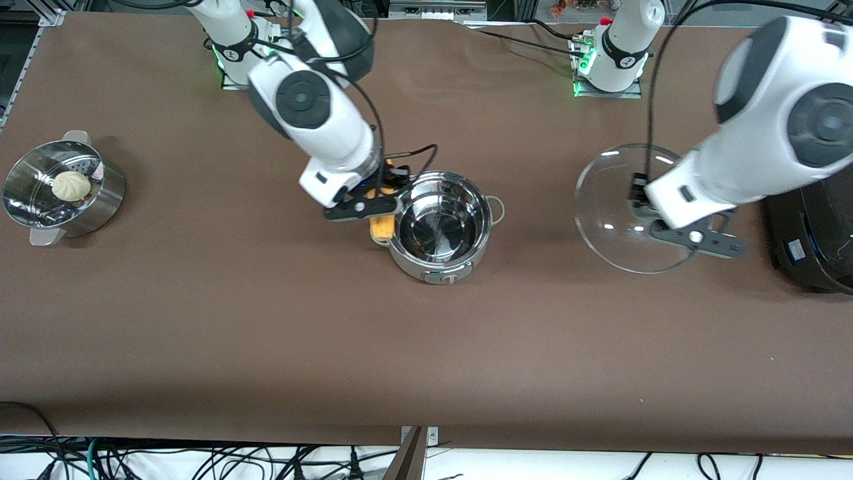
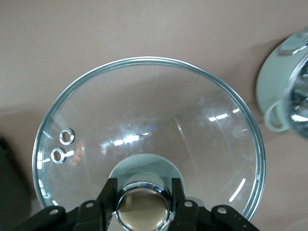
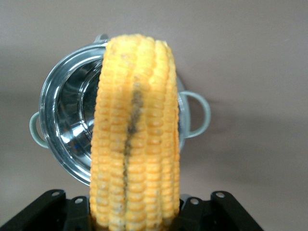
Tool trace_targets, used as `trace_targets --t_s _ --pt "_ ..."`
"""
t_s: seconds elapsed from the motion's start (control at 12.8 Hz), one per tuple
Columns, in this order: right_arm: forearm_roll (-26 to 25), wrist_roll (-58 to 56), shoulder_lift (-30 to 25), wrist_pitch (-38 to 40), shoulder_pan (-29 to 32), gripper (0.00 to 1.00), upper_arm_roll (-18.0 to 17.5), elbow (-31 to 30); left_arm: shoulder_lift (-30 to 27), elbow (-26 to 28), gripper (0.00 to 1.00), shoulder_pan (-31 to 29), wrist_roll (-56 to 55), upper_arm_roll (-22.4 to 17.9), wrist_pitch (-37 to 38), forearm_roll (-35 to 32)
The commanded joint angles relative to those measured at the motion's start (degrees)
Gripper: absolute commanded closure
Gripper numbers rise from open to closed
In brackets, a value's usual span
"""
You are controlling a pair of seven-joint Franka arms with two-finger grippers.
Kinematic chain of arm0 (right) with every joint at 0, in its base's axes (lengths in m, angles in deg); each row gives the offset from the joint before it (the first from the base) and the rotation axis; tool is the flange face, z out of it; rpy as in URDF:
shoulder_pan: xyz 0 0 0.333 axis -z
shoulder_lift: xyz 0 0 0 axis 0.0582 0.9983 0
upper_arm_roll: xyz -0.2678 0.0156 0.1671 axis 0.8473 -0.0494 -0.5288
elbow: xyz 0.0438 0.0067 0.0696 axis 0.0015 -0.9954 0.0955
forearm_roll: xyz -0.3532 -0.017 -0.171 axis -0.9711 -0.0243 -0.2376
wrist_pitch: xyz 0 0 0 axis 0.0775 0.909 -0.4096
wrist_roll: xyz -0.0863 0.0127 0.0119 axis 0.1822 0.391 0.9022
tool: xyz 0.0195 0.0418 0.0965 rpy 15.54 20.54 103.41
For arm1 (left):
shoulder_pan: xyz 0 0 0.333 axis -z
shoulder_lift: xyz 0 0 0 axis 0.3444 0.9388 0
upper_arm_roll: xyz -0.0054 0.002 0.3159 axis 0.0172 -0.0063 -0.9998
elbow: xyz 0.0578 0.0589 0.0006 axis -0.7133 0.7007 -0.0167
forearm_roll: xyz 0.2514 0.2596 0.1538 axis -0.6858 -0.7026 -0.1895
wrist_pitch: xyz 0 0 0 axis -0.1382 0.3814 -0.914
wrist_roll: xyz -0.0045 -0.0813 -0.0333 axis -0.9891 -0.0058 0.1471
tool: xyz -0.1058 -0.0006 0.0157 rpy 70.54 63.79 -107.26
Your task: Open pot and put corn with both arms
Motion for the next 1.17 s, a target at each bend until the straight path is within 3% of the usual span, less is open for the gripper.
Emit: trace_targets --t_s 0.0,0.31,0.63,0.7,0.86,0.94,1.02,1.1 --pt "-4.46 5.94 5.96 -2.76 -4.76 1.00 0.30 3.47 -2.26 9.65 0.87 -5.48 6.92 0.65 -9.13 0.46" --pt "-8.16 7.81 11.15 -7.16 -7.58 1.00 0.38 3.47 -2.27 26.27 0.86 -7.34 7.99 0.48 -28.91 0.20" --pt "-10.88 8.69 14.24 -9.80 -8.47 0.98 0.73 3.47 -1.12 44.90 0.85 -8.49 7.99 0.39 -54.50 0.20" --pt "-10.89 8.69 14.59 -10.59 -8.47 0.93 0.73 3.47 -0.16 46.68 0.78 -8.57 7.99 0.39 -57.33 0.20" --pt "-11.06 8.69 15.38 -11.91 -8.73 0.93 0.82 3.47 1.60 46.70 0.04 -8.57 7.99 0.48 -57.62 0.20" --pt "-11.06 8.69 15.82 -12.52 -8.82 0.92 1.43 3.47 1.08 46.61 0.00 -8.57 8.08 0.57 -57.18 0.20" --pt "-11.06 8.69 15.91 -12.62 -9.25 0.79 1.70 3.47 0.29 46.00 0.00 -8.57 8.08 0.74 -55.87 0.20" --pt "-11.06 8.78 15.91 -12.88 -9.61 0.40 2.22 3.65 -1.54 45.39 0.00 -8.49 7.90 0.74 -53.60 0.29"
